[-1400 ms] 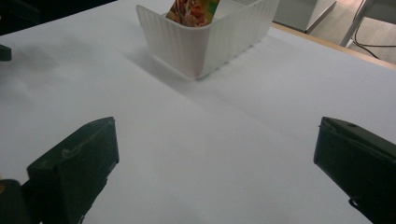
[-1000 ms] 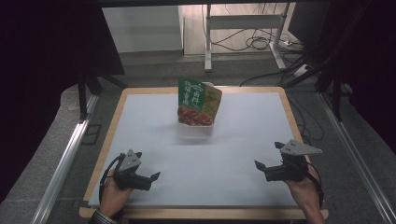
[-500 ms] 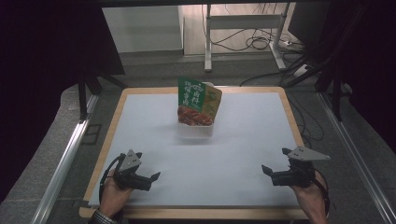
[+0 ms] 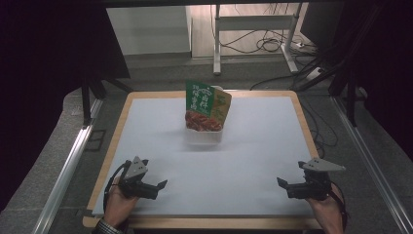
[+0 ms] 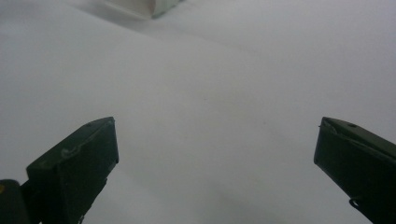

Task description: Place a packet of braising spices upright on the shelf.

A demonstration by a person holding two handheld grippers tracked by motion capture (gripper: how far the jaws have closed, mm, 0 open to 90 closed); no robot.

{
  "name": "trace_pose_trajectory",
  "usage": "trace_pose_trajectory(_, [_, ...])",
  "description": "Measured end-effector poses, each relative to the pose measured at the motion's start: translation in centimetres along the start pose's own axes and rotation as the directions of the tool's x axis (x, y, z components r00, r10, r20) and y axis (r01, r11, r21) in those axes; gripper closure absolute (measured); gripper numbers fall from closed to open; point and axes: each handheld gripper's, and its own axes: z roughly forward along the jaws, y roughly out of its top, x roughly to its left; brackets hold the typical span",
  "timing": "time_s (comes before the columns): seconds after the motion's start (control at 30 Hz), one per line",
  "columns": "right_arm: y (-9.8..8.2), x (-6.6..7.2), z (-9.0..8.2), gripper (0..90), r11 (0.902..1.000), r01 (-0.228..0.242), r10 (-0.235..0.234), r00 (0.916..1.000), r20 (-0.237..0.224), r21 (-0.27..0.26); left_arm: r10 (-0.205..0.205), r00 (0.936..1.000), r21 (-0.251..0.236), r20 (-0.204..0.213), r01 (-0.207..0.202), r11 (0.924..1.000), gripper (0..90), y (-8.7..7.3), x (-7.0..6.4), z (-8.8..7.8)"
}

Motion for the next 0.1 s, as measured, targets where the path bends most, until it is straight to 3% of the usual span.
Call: trace_pose_trajectory(0.1, [-0.02,-0.04,0.05,0.0,1.0,0.0,0.0,1.0,0.0,0.003,-0.002,1.0,-0.003,0.0,0.002,1.0,0.0,0.05,-0.01,0.02])
